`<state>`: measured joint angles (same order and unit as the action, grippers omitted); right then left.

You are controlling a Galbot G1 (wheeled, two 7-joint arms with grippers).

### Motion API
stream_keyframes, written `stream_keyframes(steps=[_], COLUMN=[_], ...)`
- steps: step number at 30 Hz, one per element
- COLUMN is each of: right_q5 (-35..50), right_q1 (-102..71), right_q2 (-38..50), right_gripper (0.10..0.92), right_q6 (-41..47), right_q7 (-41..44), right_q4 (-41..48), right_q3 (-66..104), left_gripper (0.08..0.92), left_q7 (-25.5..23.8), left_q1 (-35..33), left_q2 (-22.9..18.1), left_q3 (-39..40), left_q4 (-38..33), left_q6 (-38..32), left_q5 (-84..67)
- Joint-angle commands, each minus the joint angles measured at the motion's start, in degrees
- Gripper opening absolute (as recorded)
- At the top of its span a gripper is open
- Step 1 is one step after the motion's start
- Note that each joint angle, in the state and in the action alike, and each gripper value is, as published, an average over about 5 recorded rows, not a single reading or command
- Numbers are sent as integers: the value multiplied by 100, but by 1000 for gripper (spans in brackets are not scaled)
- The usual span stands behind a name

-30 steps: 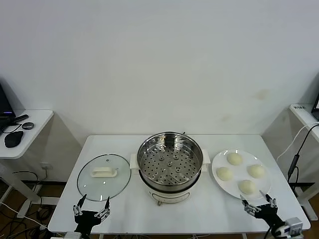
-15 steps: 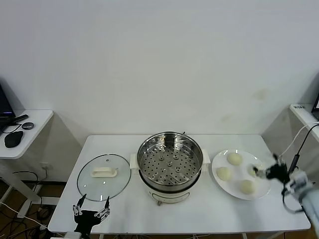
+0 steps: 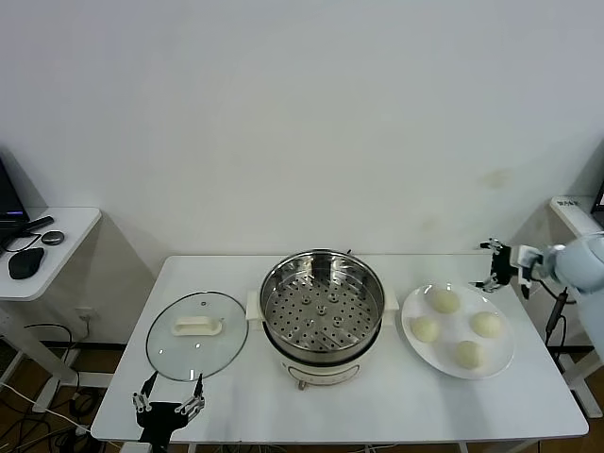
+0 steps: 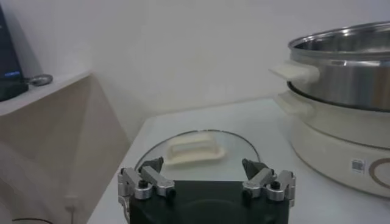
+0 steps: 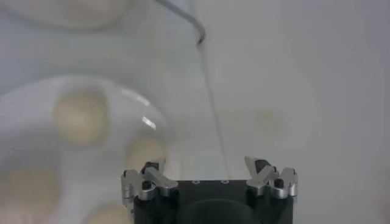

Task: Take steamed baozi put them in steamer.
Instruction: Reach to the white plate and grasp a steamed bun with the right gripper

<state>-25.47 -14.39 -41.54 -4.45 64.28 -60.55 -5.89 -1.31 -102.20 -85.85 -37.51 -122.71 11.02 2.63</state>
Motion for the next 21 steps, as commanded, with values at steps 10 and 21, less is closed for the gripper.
stream_keyframes(steps=[10, 21], right_q5=[-952, -992], right_q1=[488, 416], right_q2=[-1130, -1297], right_gripper=[823, 823], right_q6=[-478, -454], right_q7=[226, -38], right_q4=[1846, 1898], right_q3=[-382, -316], left_gripper=[823, 823], left_q7=[47, 121], left_q1=[-104, -213], left_q2=[-64, -73], left_q3=[26, 21], left_q4=[60, 103], left_q6=[-12, -54], left_q5=[37, 65])
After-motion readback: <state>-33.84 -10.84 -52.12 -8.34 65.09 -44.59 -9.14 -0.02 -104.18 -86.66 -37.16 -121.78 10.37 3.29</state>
